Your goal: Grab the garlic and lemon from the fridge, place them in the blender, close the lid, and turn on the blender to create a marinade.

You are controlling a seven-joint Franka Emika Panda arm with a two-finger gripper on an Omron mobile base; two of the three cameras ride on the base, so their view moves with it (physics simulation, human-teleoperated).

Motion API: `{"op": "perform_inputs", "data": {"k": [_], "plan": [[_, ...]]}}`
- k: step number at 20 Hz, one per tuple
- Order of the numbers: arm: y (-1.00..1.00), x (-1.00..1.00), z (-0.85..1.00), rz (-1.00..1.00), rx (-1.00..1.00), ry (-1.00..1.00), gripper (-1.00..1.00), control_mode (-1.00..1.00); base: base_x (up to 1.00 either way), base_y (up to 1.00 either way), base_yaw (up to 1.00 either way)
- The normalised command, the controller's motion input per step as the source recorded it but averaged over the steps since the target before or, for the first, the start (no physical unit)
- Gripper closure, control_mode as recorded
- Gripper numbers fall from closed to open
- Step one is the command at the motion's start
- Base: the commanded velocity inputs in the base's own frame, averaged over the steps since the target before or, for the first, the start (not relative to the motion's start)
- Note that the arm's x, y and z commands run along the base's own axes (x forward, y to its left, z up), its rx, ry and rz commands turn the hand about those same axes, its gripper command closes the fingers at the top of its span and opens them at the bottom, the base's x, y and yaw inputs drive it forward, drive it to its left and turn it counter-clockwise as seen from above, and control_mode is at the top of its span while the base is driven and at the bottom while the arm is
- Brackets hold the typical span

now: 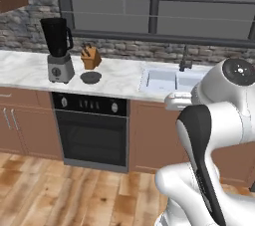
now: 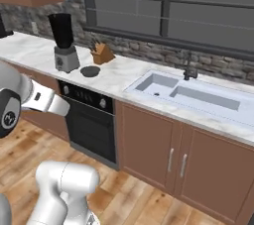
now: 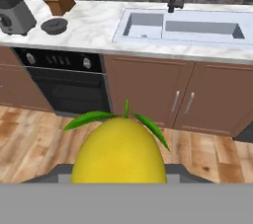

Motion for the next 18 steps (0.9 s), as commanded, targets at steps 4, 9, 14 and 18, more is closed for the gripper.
{"op": "perform_inputs", "data": {"k": [4, 9, 14, 18], "plan": [[0.00, 0.00, 0.00, 0.00, 0.00, 0.00, 1.00, 1.00, 1.00, 1.00, -0.23], [0.00, 0.00, 0.00, 0.00, 0.00, 0.00, 1.00, 1.00, 1.00, 1.00, -0.25], [0.00, 0.00, 0.00, 0.00, 0.00, 0.00, 1.00, 1.00, 1.00, 0.98, -0.32], [0.00, 0.00, 0.00, 0.00, 0.00, 0.00, 1.00, 1.00, 1.00, 0.70, -0.36]]}}
